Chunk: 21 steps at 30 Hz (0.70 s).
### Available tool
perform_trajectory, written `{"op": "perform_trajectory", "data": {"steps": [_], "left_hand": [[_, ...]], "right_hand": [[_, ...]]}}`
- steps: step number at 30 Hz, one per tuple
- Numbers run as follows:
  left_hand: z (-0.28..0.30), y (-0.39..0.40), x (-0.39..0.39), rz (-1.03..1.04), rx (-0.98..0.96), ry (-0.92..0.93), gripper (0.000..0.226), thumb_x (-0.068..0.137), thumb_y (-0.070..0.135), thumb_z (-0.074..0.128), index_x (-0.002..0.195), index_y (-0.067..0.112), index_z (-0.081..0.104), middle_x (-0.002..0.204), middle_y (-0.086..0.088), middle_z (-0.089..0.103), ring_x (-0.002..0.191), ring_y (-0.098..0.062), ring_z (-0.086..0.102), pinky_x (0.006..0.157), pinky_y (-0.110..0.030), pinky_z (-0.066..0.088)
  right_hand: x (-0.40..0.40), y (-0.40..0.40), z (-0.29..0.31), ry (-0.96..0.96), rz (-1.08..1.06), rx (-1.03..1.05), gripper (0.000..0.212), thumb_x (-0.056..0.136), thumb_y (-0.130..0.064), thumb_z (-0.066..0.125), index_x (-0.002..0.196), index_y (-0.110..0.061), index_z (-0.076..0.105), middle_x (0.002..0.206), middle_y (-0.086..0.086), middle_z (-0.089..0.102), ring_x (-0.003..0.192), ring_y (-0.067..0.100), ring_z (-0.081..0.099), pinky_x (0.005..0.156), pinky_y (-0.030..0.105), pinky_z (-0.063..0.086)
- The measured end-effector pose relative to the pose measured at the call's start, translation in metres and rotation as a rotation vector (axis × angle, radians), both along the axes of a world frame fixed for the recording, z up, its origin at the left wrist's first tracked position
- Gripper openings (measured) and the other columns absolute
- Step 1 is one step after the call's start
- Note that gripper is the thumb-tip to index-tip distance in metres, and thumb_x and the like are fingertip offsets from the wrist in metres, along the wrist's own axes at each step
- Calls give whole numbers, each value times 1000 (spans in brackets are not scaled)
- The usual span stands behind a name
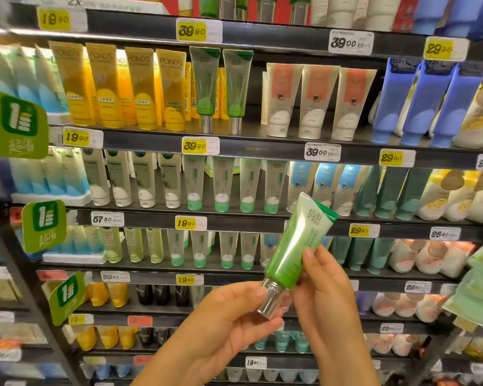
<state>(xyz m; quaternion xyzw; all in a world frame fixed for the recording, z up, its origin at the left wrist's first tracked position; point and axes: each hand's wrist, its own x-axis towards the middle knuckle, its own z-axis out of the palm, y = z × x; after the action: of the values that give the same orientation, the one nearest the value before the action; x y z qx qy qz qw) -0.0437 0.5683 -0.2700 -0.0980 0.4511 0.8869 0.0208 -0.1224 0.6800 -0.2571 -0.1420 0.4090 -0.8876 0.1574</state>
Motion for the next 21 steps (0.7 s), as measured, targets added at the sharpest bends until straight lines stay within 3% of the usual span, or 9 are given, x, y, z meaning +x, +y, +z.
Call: {"op": "perform_trajectory", "data": {"steps": [4,8,13,16,19,21], "left_hand": [[1,2,-2,70,-86,-20,23,64,6,69,85,0,74,84,-16,72,72,-20,71,61,-30,58],[2,4,-4,187,-251,-36,26,72,-4,70,98,3,66,83,-9,74,73,-18,70,64,-29,58],[6,2,-3,317,-724,28,28,72,5,76,90,24,66,83,14,71,78,-4,66,68,-12,50],[8,3,-3,376,-880,59,30,71,9,78,87,29,64,86,19,66,79,10,58,66,-6,44],[8,6,-6,417,-901,95,32,72,0,75,89,24,63,98,7,63,79,14,57,61,-3,44],[7,8,-7,415,-902,116,33,73,-4,73,91,23,62,102,2,60,78,14,58,60,-3,45]], "right_hand": [[0,3,1,35,-14,46,39,78,-19,56,114,-5,58,93,11,67,81,21,62,64,28,55],[-1,5,2,34,-11,78,46,77,-24,59,116,1,55,90,15,61,75,23,54,45,20,46],[-3,6,0,-26,0,82,48,73,-25,60,113,2,55,93,19,59,74,25,53,43,20,45],[-6,7,-2,-49,-5,79,39,74,-30,58,103,-5,58,88,14,63,77,24,58,46,22,47],[-11,7,-5,-55,-14,57,35,73,-29,58,102,-8,59,82,6,69,79,19,66,68,34,54],[-12,7,-6,-66,-19,47,37,73,-28,58,104,-7,59,83,7,69,82,22,65,74,37,54]]}}
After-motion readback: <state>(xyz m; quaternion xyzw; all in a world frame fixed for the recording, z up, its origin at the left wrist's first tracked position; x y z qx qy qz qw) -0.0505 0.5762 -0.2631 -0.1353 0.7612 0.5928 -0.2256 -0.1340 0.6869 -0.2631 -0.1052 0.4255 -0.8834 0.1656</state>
